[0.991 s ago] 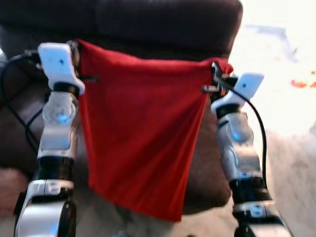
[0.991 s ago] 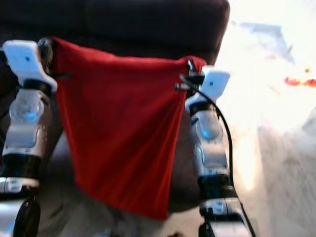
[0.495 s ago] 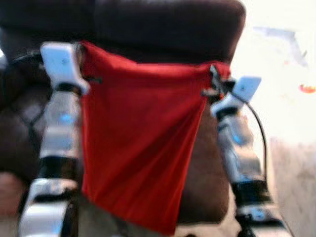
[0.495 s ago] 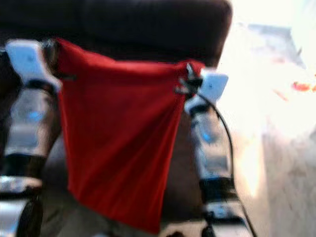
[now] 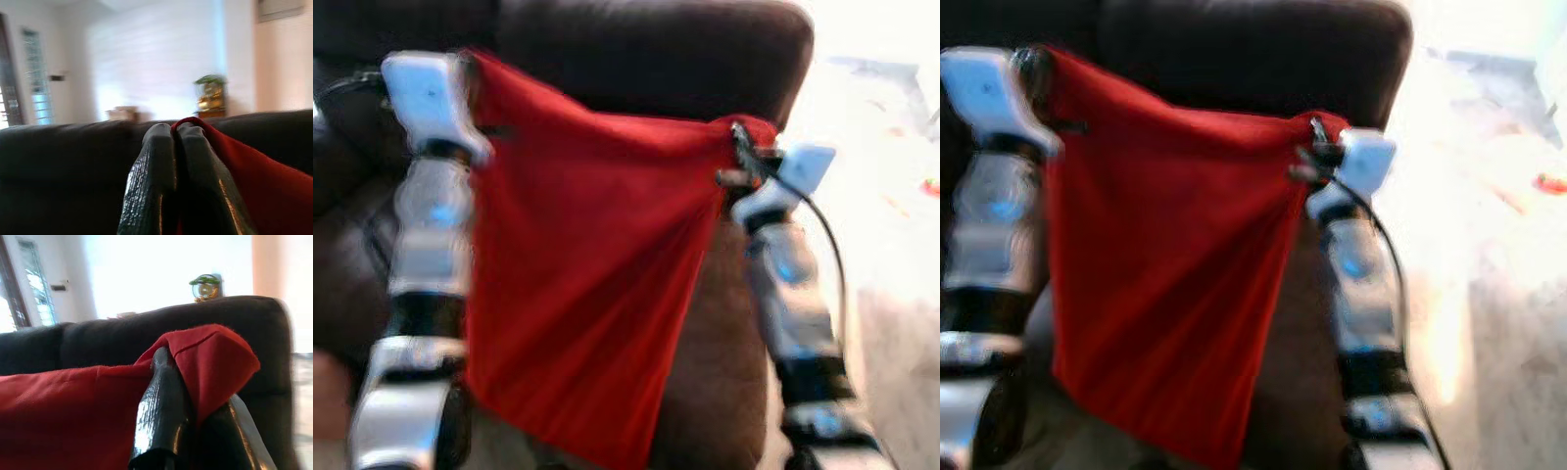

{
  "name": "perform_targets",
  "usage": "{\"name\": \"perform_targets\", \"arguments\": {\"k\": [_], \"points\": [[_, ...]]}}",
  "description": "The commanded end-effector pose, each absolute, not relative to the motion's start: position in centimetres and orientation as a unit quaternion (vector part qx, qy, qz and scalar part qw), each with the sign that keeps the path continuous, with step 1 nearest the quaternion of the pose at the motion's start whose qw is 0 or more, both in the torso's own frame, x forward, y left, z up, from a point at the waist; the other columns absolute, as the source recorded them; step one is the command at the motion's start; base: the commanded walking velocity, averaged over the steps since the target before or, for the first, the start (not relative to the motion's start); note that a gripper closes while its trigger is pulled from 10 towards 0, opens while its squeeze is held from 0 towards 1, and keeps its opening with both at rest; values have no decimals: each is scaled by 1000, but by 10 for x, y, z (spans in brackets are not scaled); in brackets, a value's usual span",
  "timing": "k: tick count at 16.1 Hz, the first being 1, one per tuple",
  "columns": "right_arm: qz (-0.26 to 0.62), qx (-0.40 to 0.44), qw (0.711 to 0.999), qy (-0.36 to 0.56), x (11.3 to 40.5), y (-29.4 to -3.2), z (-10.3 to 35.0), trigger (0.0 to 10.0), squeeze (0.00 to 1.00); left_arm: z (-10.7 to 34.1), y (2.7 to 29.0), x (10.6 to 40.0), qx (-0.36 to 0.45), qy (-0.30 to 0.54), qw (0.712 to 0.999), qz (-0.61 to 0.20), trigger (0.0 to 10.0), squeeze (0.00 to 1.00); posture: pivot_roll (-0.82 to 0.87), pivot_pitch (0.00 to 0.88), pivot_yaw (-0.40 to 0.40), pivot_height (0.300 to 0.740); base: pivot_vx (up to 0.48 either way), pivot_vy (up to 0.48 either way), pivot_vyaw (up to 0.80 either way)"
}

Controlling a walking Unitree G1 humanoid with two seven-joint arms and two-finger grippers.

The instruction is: Move the pillow to the sofa from floor

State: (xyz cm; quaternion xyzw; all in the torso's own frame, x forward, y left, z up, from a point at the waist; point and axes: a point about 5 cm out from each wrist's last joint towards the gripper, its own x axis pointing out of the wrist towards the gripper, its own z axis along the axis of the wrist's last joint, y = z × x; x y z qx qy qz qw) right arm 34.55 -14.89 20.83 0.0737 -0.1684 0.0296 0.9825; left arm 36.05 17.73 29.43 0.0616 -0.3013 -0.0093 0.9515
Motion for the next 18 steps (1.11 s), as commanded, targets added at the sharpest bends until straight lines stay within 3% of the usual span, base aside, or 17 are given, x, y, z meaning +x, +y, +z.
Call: {"name": "perform_targets", "arguments": {"k": [1, 10, 14, 18], "points": [[28, 82, 968, -236, 343, -149, 242, 10000, 0, 326, 181, 351, 62, -368, 928, -7, 10000, 0, 91, 37, -29, 740, 326, 0, 0], [30, 76, 946, -315, 362, -155, 303, 10000, 0, 334, 181, 353, 59, -378, 924, -13, 10000, 0, 83, 31, -22, 740, 0, 0, 0], [26, 59, 966, -250, 380, -153, 281, 10000, 0, 310, 178, 360, 80, -320, 943, -40, 10000, 0, 88, 32, -32, 740, 0, 0, 0], [32, 54, 973, -220, 386, -149, 266, 10000, 0, 292, 198, 363, 109, -273, 956, -25, 10000, 0, 96, 38, -38, 740, 0, 0, 0]]}}
